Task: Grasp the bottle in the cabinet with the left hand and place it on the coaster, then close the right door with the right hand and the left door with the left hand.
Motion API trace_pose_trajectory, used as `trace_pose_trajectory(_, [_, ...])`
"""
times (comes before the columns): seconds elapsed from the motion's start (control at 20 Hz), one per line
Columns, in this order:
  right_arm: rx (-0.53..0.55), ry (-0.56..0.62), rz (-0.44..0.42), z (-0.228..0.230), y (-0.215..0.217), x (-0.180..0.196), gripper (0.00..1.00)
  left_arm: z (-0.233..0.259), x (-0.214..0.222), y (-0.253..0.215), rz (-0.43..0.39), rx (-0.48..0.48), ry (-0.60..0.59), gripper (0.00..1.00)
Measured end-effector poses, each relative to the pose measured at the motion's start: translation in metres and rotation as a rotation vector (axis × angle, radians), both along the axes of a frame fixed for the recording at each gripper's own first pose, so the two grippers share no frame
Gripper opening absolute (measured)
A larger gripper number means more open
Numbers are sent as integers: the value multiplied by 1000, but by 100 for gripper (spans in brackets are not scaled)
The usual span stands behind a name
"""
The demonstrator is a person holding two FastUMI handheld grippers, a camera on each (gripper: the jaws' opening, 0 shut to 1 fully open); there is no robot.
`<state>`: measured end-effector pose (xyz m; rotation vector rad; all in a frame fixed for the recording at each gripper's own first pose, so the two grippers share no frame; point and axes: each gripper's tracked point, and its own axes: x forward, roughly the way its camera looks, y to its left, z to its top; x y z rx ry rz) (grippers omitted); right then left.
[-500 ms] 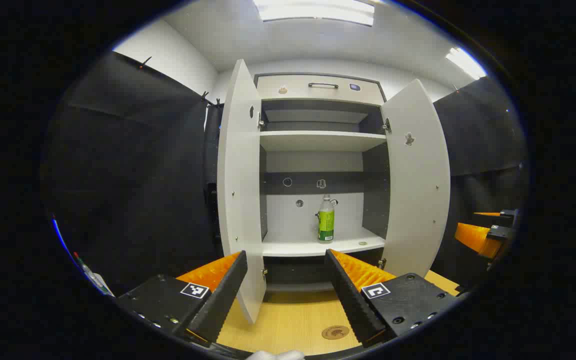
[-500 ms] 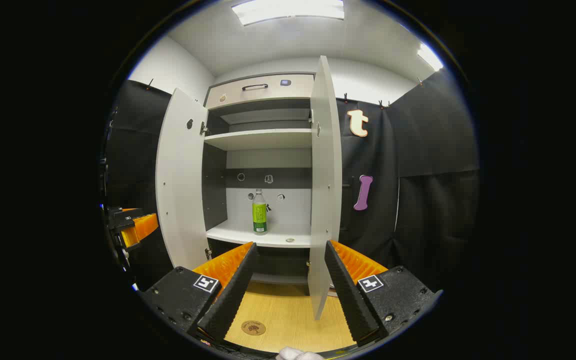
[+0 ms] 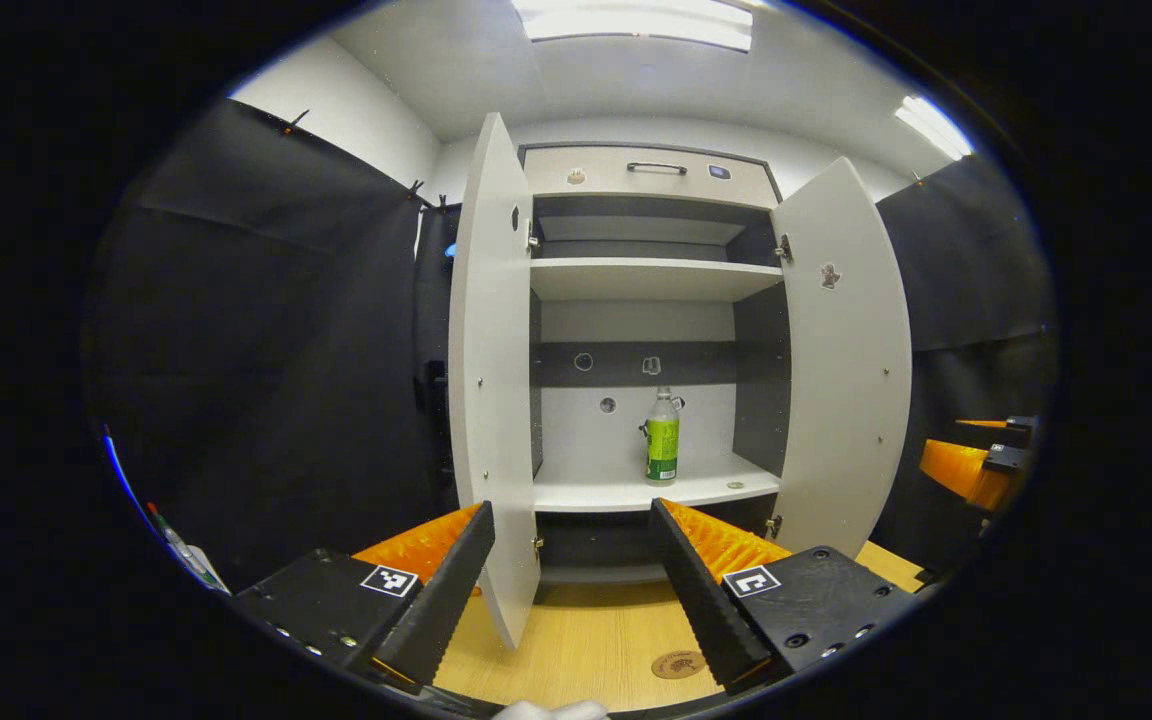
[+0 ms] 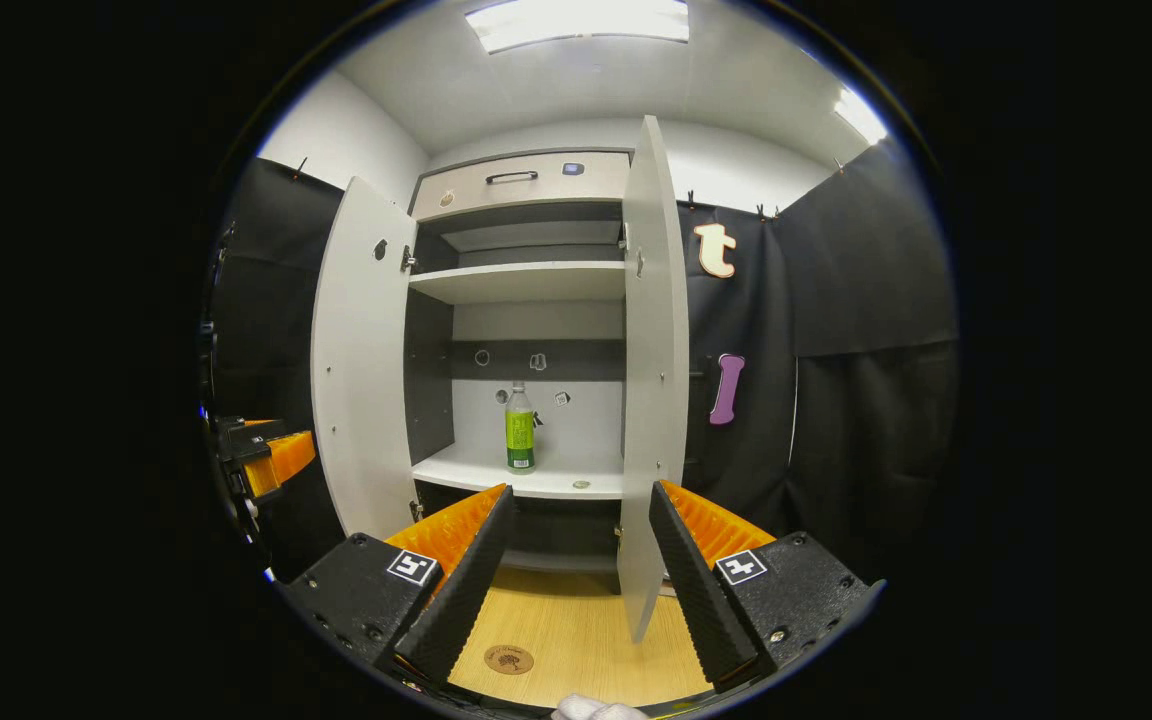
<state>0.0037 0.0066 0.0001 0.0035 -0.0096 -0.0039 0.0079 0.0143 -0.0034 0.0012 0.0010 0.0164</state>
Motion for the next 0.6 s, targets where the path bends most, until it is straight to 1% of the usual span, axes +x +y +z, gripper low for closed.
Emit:
trace_pose_trajectory(0.1, [7, 6, 8, -1, 3, 2, 83, 0, 5, 1, 1, 8, -3, 95])
trace_pose_trajectory(0.15, [10, 12, 11, -2, 4, 4, 83, 0, 9, -1, -5, 7, -3, 99])
trace_pose_trajectory(0.2, [11, 16, 16, -2, 5, 5, 83, 1, 14, -3, -13, 4, -3, 99])
trace_pose_trajectory(0.25, [11, 21, 18, -2, 5, 7, 83, 1, 20, -6, -20, 0, -2, 95])
trace_pose_trajectory(0.35, [6, 25, 20, -1, 5, 11, 83, 2, 38, -16, -38, -14, 4, 95])
trace_pose_trajectory(0.45, [-1, 29, 30, 1, 3, 17, 83, 4, 62, -25, -43, -19, 2, 95])
trace_pose_trajectory(0.5, [-9, 31, 34, 2, 1, 22, 83, 5, 76, -30, -44, -19, -3, 99])
trace_pose_trajectory(0.55, [-16, 39, 33, -1, -4, 26, 83, 6, 91, -36, -47, -20, -5, 95])
trace_pose_trajectory(0.6, [-17, 41, 27, -2, -10, 32, 83, 8, 107, -43, -58, -20, -6, 95])
